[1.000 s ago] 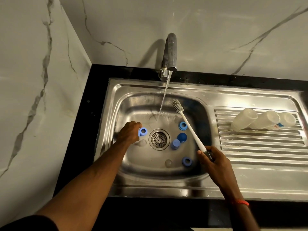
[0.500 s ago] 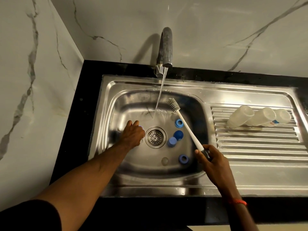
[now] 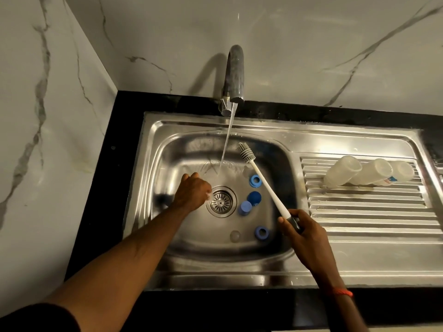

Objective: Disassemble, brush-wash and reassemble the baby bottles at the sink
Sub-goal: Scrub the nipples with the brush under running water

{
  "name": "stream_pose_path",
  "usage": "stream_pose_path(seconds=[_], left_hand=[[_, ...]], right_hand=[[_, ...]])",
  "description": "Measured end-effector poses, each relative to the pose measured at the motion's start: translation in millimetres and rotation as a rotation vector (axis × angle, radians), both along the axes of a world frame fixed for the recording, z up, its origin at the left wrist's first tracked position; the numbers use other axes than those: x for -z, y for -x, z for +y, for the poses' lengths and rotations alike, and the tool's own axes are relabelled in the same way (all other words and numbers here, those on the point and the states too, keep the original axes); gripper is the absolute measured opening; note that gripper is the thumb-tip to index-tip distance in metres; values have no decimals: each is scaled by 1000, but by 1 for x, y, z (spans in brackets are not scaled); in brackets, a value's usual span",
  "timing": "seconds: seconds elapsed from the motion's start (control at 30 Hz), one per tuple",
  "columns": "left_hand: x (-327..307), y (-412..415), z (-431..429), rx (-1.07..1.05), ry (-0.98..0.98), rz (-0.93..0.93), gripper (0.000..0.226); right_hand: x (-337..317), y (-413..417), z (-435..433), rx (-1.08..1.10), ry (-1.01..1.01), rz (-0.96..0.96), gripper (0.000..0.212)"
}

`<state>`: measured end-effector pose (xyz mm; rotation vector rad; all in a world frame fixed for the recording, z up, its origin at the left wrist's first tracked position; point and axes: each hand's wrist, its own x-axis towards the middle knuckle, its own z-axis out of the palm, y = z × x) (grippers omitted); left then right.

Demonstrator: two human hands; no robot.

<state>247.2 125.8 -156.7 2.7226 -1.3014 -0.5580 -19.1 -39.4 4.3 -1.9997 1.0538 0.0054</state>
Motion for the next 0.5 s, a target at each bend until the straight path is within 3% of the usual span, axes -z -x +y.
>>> stream_pose_path(seconds=[0.1,0.17,0.23,0.37,0.5], left_hand=[[-22,-2,-8,-383,458,426,5],[-40,-4,-14,-584,640,590,6],[-61,-9,-20,-741,750,714,7],[-102,-21,-30,-974,961,1027,17],[-127,-27,-36,-987,1032,1231,17]], right_hand=[[-3,-5,0,-12,7,-22,15],[-5,-8,0,-11,16,-44,12],[-8,-11,-2,-7,22,-50,13],[-19,-18,-2,-45,94,-87,39],[-31,-24,-5,-80,300,-79,20]])
